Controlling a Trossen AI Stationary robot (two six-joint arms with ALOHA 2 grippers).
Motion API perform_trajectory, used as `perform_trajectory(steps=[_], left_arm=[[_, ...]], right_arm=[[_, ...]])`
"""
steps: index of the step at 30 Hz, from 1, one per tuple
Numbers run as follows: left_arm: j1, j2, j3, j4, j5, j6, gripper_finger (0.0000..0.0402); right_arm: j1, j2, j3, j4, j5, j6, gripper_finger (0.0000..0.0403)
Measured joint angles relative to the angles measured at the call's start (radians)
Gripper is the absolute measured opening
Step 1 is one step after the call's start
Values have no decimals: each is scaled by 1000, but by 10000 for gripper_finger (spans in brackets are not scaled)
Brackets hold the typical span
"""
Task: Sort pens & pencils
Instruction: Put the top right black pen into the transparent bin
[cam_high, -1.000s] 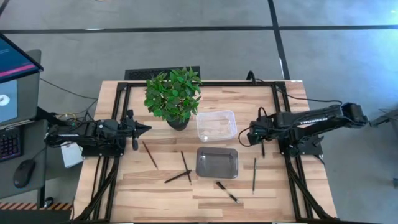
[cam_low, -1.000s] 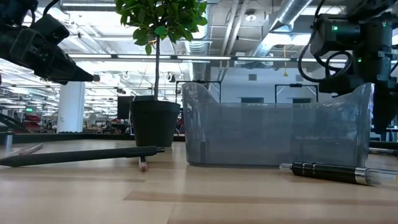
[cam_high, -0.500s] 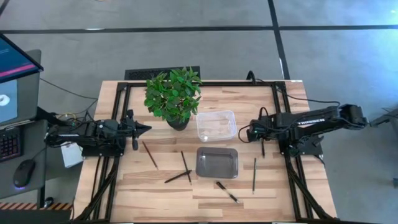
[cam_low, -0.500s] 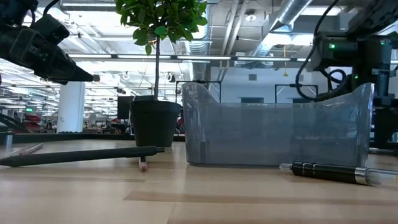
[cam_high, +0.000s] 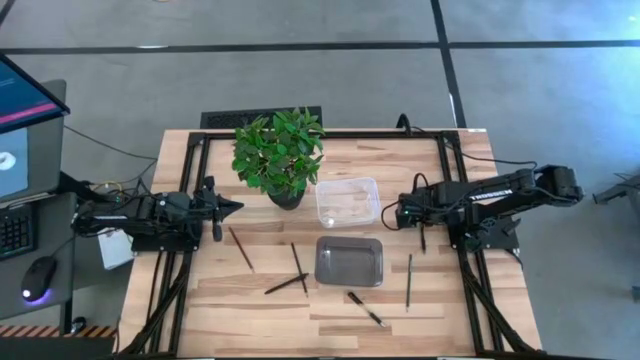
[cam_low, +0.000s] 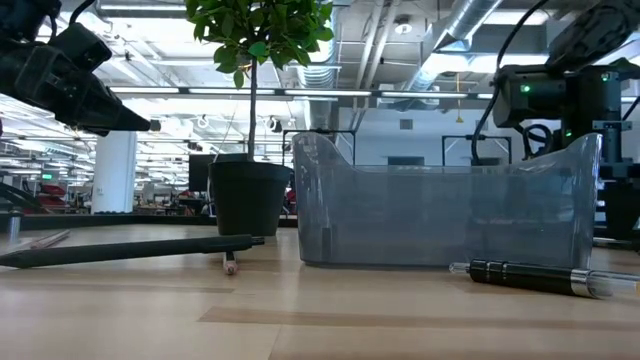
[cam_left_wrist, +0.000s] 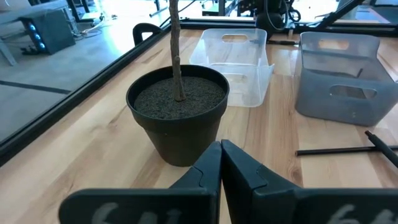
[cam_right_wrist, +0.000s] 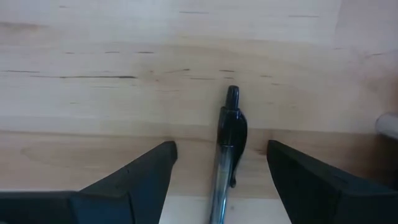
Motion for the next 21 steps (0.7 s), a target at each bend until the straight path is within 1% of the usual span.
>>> perform_trajectory(steps=[10, 21], left_arm=[[0, 0, 0, 0, 0, -1, 0], [0, 0, 0, 0, 0, -1, 0]], right_arm=[[-55, 0, -2, 15, -38, -21, 286], [-61, 0, -3, 22, -38, -35, 286]])
